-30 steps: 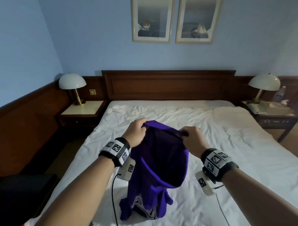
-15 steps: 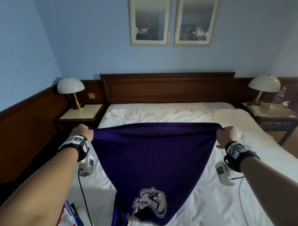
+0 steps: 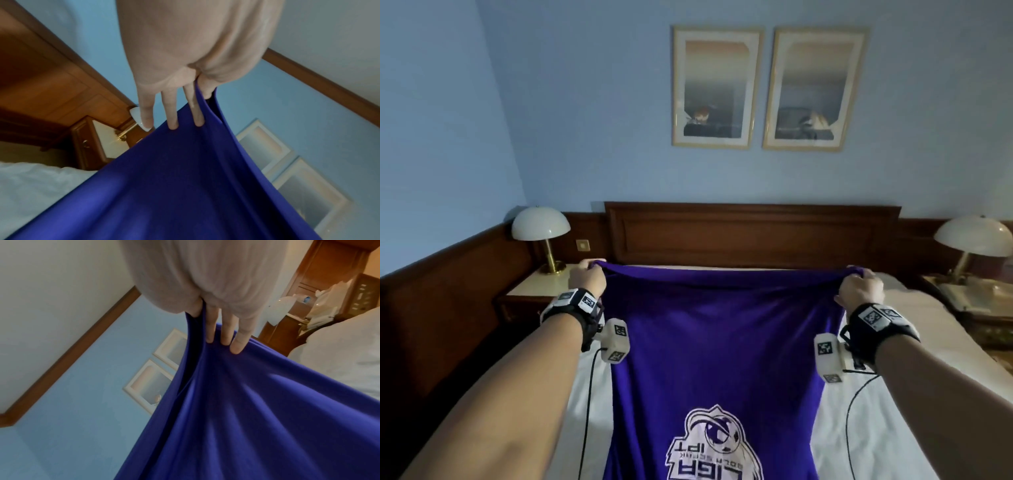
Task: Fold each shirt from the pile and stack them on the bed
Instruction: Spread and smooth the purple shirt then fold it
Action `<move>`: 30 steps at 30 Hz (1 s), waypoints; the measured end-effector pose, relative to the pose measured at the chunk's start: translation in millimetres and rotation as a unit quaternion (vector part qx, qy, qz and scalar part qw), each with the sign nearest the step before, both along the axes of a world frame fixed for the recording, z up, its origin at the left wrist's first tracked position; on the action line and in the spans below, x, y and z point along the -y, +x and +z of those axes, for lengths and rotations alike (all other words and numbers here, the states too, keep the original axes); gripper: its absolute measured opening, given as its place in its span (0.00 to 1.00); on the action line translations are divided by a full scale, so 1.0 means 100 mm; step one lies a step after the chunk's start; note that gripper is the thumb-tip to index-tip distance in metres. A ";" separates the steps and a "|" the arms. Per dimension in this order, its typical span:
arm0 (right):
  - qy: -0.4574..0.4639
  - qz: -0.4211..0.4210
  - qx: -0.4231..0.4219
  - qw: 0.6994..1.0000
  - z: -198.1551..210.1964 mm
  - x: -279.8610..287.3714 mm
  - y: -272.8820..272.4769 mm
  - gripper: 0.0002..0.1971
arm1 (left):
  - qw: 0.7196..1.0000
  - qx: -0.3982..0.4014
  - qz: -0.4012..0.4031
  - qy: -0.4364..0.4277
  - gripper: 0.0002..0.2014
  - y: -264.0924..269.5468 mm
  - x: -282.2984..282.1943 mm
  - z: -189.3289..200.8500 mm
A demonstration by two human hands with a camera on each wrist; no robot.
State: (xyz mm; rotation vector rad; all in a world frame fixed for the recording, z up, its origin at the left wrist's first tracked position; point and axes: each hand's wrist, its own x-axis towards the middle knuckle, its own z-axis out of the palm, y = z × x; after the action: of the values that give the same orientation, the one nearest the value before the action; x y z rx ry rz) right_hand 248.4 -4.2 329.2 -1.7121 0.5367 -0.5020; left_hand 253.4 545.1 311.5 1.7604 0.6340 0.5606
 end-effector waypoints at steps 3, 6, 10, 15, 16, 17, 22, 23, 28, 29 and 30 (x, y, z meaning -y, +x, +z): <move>-0.023 -0.018 0.076 0.997 0.51 -0.13 0.03 0.23 | 0.994 0.067 -0.021 0.083 0.18 -0.10 0.35 0.59; -0.028 -0.018 0.160 0.986 0.83 -0.18 -0.03 0.24 | 0.982 0.156 -0.032 0.103 0.19 -0.04 0.45 0.92; -0.034 -0.021 0.223 0.974 1.02 -0.08 -0.13 0.24 | 0.973 0.206 -0.034 0.094 0.21 -0.07 0.45 1.06; -0.026 -0.015 0.223 0.974 0.72 0.18 -0.52 0.28 | 0.975 0.212 -0.043 0.060 0.23 -0.51 0.41 0.84; -0.019 -0.012 0.214 0.977 0.60 0.23 -0.62 0.28 | 0.978 0.196 -0.037 0.057 0.23 -0.68 0.45 0.75; -0.007 -0.008 0.202 0.979 0.46 0.28 -0.74 0.28 | 0.981 0.179 -0.031 0.061 0.23 -0.82 0.46 0.61; 0.031 0.009 0.099 0.995 -0.53 0.44 -1.44 0.24 | 0.994 0.082 -0.057 0.035 0.22 -1.74 0.60 -0.32; 0.038 0.016 0.075 0.996 -0.73 0.43 -1.63 0.24 | 0.996 0.060 -0.060 0.019 0.23 -1.92 0.62 -0.57; 0.058 0.027 -0.032 0.997 -1.87 0.46 -2.59 0.25 | 0.995 -0.085 -0.039 -0.027 0.24 -2.91 0.67 -1.80; 0.058 0.024 -0.056 0.996 -2.11 0.47 -2.79 0.25 | 0.992 -0.114 -0.034 -0.033 0.24 -3.11 0.67 -2.02; 0.057 0.020 -0.077 0.995 -2.34 0.47 -2.98 0.25 | 0.988 -0.144 -0.032 -0.040 0.23 -3.31 0.67 -2.22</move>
State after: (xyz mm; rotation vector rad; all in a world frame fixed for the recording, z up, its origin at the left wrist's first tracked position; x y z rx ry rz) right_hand -49.2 -51.5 94.7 -1.6568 0.6290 -0.3055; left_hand -77.3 478.1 89.6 1.7945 0.7850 0.2345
